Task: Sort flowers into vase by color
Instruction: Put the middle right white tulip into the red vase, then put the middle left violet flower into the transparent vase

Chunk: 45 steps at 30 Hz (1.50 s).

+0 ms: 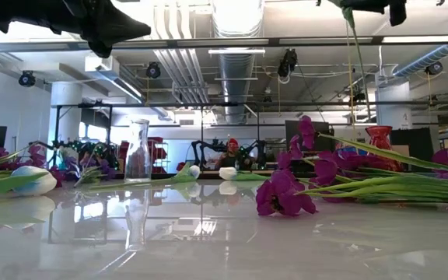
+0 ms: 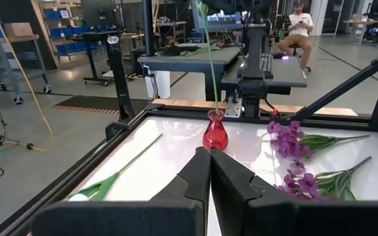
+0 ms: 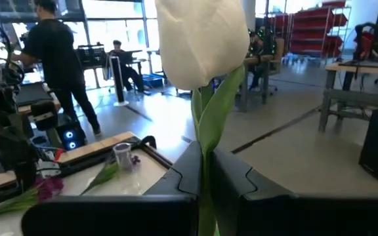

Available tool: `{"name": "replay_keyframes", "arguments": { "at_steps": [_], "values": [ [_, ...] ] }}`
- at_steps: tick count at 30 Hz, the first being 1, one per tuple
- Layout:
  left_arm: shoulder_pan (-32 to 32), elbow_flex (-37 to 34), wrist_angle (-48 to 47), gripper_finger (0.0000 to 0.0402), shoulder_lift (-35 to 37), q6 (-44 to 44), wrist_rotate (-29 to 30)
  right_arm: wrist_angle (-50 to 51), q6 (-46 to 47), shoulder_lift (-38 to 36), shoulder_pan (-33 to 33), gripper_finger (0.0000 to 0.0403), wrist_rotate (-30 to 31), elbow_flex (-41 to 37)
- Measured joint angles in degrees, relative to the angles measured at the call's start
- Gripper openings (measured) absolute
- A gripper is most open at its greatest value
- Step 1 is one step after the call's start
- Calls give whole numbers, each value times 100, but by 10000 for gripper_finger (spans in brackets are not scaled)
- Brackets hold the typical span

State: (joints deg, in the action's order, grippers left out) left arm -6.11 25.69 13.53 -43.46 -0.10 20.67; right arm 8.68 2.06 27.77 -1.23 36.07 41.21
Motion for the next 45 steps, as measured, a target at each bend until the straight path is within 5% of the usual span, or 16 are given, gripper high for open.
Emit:
{"name": "replay_keyframes", "arguments": {
  "at_steps": [21, 39, 45],
  "values": [
    [0, 0, 134, 0, -50, 0, 0, -45, -111, -223, -1, 19, 7, -806],
    [0, 0, 149, 0, -50, 0, 0, 768, 595, -225, -1, 168, -2, -812],
    [0, 0, 149, 0, -50, -79, 115, 1849, 1288, -222, -1, 217, -8, -457]
  ]
}}
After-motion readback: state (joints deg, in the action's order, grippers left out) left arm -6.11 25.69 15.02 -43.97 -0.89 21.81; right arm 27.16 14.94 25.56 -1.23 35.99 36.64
